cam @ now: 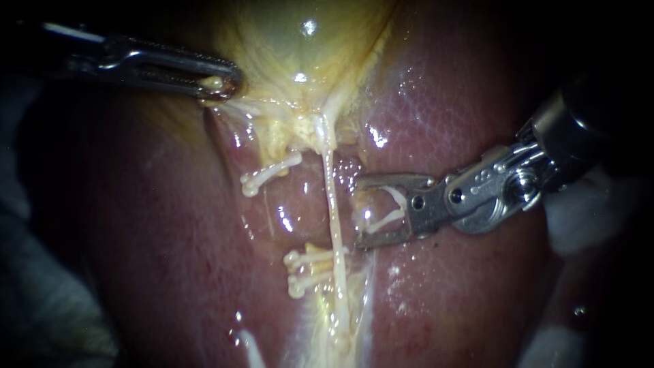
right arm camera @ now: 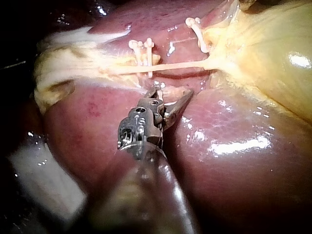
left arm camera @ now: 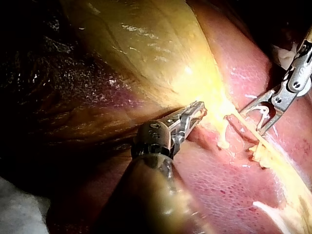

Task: Clipping first clip right tube

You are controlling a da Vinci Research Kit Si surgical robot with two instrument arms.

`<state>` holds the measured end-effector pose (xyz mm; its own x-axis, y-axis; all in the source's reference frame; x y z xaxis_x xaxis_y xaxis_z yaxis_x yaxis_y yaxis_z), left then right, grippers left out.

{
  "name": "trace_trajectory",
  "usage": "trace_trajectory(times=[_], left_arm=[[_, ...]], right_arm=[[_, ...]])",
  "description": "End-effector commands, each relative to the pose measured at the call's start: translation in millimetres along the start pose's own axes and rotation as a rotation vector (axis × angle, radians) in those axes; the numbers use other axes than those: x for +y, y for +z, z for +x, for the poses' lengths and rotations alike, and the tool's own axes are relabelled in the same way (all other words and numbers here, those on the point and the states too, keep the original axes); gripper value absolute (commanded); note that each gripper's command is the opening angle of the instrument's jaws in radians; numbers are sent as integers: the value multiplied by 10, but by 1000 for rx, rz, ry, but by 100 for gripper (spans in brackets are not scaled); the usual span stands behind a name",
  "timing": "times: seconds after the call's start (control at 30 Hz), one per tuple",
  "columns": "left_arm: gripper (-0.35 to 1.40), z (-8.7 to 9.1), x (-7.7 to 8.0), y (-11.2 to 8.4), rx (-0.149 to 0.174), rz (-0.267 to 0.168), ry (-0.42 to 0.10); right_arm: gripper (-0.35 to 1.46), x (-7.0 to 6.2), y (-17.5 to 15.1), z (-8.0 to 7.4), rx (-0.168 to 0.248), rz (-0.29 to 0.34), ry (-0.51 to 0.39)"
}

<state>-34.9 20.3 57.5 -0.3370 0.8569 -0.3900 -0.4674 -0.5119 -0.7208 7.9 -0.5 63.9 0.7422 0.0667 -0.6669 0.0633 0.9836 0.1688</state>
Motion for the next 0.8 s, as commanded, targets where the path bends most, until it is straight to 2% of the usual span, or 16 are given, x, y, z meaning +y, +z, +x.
trace_trajectory(times=[0.03, 0.1, 0.13, 0.2, 0.27, 0.47, 0.57, 0.8], left_arm=[[-35, 0, 0, 0, 0, 0, 0], [-35, 0, 0, 0, 0, -1, 0], [-35, 0, 0, 0, 0, 0, 0], [-35, 0, 0, 0, 0, 0, 0], [-35, 0, 1, 0, 0, 0, 0], [-35, 0, 0, 0, 0, -1, 0], [-35, 0, 0, 0, 0, -1, 0], [-35, 0, 0, 0, 0, -1, 0]], right_arm=[[47, 0, -1, 0, 0, 0, 0], [48, 1, -4, 1, 6, 18, 7], [48, 1, -5, 1, 17, 34, 38], [49, 0, -6, 1, 70, 43, 97], [49, -1, -6, 0, 106, 62, 158], [50, -3, -7, -4, 177, 138, 290], [50, -3, -11, -7, 215, 198, 349], [50, -4, -15, -11, 315, 281, 503]])
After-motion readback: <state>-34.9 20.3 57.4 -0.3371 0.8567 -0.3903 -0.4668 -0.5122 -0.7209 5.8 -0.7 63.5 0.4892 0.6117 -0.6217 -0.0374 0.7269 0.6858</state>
